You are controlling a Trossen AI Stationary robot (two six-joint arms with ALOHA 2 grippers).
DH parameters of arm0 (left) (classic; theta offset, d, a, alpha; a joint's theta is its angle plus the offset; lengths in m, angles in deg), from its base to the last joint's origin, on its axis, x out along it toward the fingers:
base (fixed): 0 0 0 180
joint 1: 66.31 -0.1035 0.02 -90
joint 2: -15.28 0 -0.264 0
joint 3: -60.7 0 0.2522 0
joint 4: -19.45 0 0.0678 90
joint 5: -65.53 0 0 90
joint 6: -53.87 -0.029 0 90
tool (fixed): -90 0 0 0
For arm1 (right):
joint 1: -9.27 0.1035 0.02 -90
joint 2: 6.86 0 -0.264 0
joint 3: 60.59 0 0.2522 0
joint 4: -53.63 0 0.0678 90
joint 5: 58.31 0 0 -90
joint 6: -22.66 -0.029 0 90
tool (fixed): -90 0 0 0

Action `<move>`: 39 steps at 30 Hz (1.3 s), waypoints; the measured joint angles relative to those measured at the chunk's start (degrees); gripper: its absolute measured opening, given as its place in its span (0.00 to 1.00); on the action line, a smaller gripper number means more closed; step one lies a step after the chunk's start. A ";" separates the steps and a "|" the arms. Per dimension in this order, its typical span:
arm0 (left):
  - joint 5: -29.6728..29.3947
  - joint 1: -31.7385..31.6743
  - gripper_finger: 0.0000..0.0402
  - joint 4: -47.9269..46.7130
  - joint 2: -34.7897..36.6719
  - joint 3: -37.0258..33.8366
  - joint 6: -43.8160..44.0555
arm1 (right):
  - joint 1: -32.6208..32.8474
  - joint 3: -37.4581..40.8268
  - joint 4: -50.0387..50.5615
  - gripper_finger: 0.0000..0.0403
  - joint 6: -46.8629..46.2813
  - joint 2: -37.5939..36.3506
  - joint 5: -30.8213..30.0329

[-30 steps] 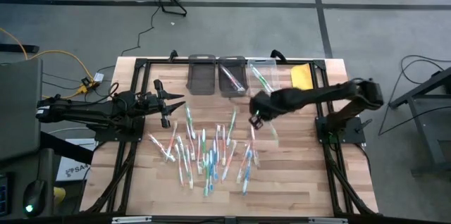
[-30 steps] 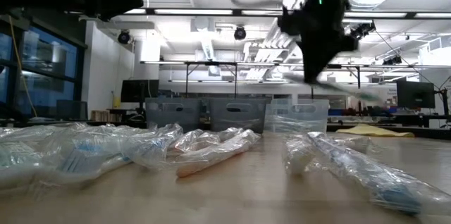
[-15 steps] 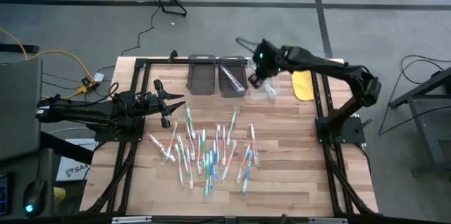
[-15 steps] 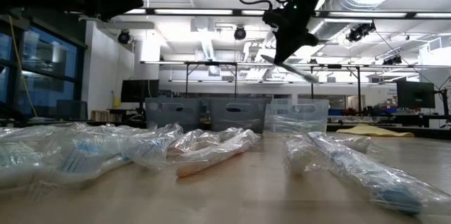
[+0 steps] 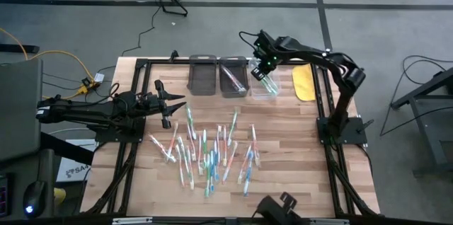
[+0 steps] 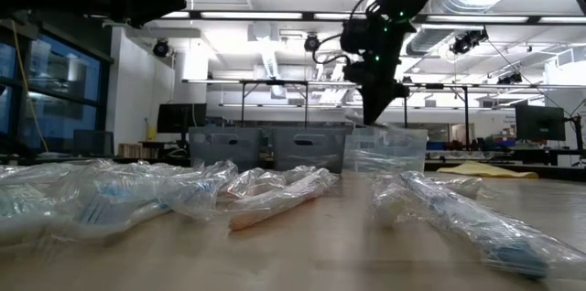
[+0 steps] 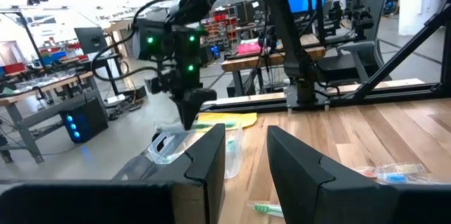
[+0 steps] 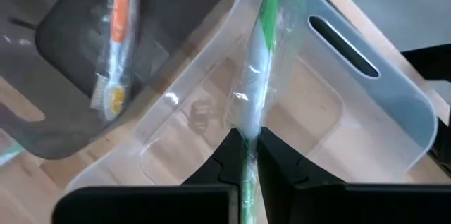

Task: Pick & Place Toothbrushes
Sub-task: Put the green toothbrush into the transparent bin, then put the orange toothbrush into the right black bin

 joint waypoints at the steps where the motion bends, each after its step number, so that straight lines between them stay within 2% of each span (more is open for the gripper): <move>1: 0.00 0.00 0.25 0.02 0.01 0.00 0.00 | -0.04 -0.02 0.00 0.05 0.39 0.49 0.14; 10: -0.02 0.00 0.25 0.00 0.00 0.00 0.00 | 0.45 -0.02 -1.00 0.09 1.34 2.64 -2.22; 21: -0.04 0.00 0.25 -0.03 0.00 0.00 0.02 | 1.64 0.00 0.10 0.36 -2.82 2.64 -3.25; 25: -0.07 0.00 0.25 -0.03 0.01 0.00 0.00 | 1.80 0.00 2.59 0.43 -5.18 1.56 -2.99; 32: -0.09 0.00 0.25 -0.07 0.01 0.00 0.02 | 4.62 0.00 6.74 0.44 -11.56 -3.85 -2.98; 39: -0.24 0.00 0.25 -0.14 0.01 0.00 0.01 | 14.11 0.44 11.76 0.44 -20.39 -7.15 -3.67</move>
